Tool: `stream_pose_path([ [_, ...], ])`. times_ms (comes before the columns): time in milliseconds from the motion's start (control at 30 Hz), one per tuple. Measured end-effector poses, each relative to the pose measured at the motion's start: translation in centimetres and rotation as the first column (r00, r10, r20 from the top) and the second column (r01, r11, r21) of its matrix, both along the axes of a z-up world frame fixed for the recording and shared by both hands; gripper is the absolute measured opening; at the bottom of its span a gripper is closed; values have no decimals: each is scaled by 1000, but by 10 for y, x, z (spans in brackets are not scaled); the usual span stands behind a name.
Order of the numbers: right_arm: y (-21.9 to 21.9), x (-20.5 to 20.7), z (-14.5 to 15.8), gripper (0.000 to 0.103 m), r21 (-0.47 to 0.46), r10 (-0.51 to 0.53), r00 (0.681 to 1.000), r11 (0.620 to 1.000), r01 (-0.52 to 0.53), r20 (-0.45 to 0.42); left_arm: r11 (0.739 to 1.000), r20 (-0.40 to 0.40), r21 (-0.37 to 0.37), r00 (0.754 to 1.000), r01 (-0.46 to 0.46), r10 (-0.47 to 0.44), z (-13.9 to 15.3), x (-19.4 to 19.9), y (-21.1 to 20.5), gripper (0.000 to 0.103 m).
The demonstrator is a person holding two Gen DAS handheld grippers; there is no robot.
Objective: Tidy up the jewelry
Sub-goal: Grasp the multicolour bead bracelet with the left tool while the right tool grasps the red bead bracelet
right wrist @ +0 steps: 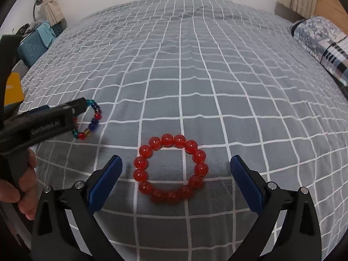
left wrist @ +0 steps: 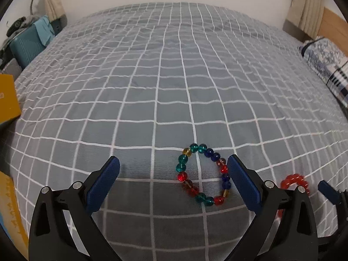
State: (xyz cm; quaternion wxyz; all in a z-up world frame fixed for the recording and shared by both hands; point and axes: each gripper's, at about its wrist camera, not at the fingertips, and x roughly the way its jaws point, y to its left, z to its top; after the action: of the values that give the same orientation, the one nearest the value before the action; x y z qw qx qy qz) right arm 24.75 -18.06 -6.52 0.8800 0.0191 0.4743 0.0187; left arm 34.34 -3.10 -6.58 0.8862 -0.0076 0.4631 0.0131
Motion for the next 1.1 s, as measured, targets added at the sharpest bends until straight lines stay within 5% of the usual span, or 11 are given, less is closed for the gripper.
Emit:
stream_pose_path([
  [200,0,5,-11,92,12,7,999,1000,-7,-40,1000,-55,-7,998,-14,14,-18,4,2,87],
  [500,-1,6,-10,50,-11,-2,998,1000,1,-57,1000,-64,26,998,-12,14,-19,2,1,59],
  [600,-5,5,-9,36,-13,-19,998,1000,18,-62,999,-70,38,998,-1,3,-16,0,-1,45],
  [667,-10,5,-7,25,-11,-45,997,999,44,-64,998,-70,67,998,9,-4,-13,-2,-4,13],
  [767,-16,2,1,13,13,-61,997,998,62,-51,994,-58,103,998,24,-18,-6,-5,-7,10],
  [1100,-19,-5,18,13,9,-69,998,998,69,-1,999,-31,40,999,11,-9,9,-9,1,10],
])
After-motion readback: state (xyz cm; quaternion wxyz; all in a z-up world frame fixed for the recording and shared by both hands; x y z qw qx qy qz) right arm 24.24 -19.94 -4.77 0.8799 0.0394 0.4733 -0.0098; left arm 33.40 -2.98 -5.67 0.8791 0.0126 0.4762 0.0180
